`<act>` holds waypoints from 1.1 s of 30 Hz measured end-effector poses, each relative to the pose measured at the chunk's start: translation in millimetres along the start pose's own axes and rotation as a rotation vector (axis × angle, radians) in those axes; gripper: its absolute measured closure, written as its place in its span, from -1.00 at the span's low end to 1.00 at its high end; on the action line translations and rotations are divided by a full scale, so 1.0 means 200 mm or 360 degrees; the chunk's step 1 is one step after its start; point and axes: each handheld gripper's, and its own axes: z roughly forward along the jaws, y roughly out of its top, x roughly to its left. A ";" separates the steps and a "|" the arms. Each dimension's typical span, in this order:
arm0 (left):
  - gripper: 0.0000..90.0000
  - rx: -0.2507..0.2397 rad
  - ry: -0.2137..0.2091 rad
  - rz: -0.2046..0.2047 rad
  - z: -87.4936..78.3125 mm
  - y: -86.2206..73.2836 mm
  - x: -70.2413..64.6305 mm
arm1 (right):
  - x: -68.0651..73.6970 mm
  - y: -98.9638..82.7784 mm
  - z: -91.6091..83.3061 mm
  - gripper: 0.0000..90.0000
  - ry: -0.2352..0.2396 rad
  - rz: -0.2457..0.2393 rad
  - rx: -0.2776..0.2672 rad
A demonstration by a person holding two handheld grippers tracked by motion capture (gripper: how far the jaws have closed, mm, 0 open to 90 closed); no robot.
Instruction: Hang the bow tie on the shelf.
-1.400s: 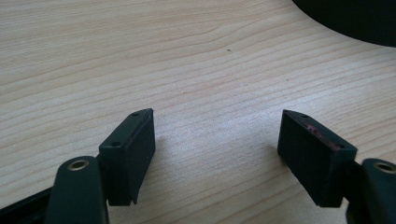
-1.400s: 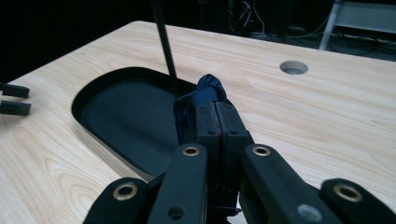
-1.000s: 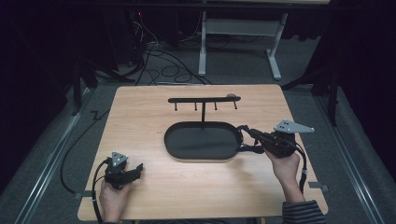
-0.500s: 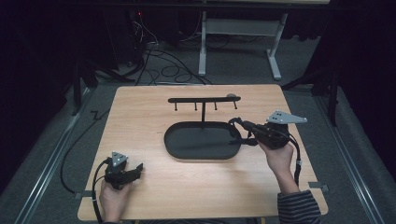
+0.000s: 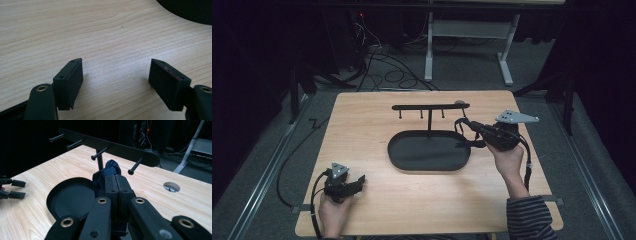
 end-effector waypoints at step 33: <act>-0.38 -0.0001 -0.0005 -0.0006 0.00 0.00 0.00 | -0.14 0.07 0.15 1.00 -0.0129 0.0087 0.0054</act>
